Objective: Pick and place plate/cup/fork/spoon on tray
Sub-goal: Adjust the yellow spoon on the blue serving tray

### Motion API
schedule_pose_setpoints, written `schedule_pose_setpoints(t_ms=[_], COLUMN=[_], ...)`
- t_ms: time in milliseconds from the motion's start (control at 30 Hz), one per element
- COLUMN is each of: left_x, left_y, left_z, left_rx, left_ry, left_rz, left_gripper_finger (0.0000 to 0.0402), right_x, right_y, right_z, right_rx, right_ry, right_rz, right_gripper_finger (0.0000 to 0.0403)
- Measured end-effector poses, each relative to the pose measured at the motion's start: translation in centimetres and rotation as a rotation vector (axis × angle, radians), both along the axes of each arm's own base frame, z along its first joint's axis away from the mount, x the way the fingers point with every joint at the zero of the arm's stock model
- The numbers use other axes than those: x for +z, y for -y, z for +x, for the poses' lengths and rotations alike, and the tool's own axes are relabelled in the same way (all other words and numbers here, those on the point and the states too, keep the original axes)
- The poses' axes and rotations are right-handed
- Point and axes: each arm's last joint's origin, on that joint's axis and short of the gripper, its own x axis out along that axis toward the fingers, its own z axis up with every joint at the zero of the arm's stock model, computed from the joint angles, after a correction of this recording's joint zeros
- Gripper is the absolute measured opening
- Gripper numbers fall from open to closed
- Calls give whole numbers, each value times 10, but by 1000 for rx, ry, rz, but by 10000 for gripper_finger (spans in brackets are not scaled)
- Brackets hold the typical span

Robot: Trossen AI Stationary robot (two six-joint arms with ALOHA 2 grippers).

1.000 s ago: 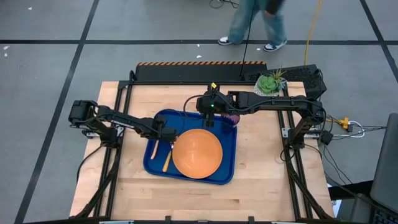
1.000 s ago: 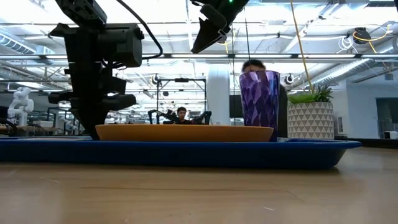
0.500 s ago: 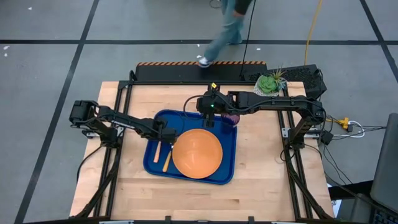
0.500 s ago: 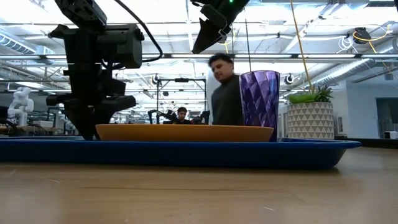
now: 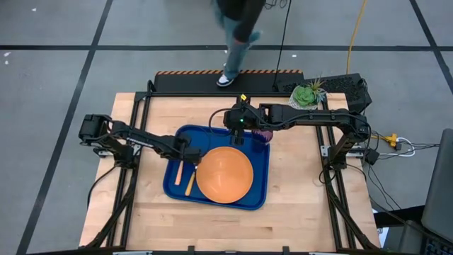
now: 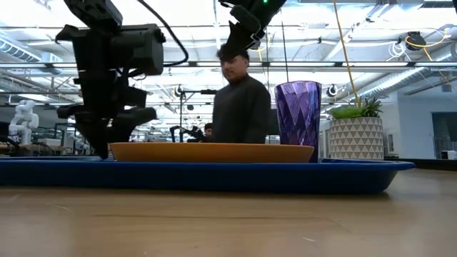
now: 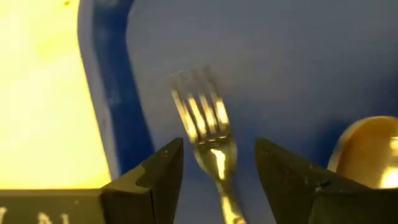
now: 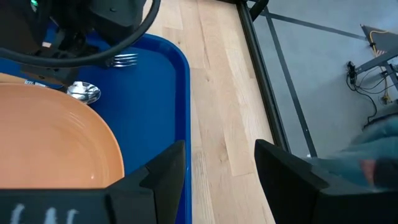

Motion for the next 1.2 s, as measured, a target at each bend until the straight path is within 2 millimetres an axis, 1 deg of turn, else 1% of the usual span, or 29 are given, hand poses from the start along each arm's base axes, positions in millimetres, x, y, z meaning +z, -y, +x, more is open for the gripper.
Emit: schedule_pose_setpoints(t_ms=[167, 367, 467, 633, 767, 933, 1200], left_x=[13, 30, 35, 34, 32, 31, 16], left_y=[4, 16, 23, 28, 25, 21, 20], left_z=[12, 25, 28, 27, 25, 25, 30], left_rx=[-35, -76, -91, -89, -77, -75, -120], left_ry=[50, 116, 136, 136, 131, 124, 60], left_rz=[-3, -20, -30, -30, 35, 72, 82], left_gripper_finger=[200, 200, 200, 200, 200, 200, 200], right_x=[0, 0, 0, 0, 0, 0, 0], right_y=[0, 0, 0, 0, 0, 0, 0], right_z=[0, 0, 0, 0, 0, 0, 0], right_rx=[1, 1, 1, 0, -6, -5, -6], right_ry=[0, 0, -1, 0, 3, 3, 3], right_rz=[-1, -1, -1, 1, 5, 6, 6], right_gripper_finger=[185, 185, 185, 185, 185, 185, 185])
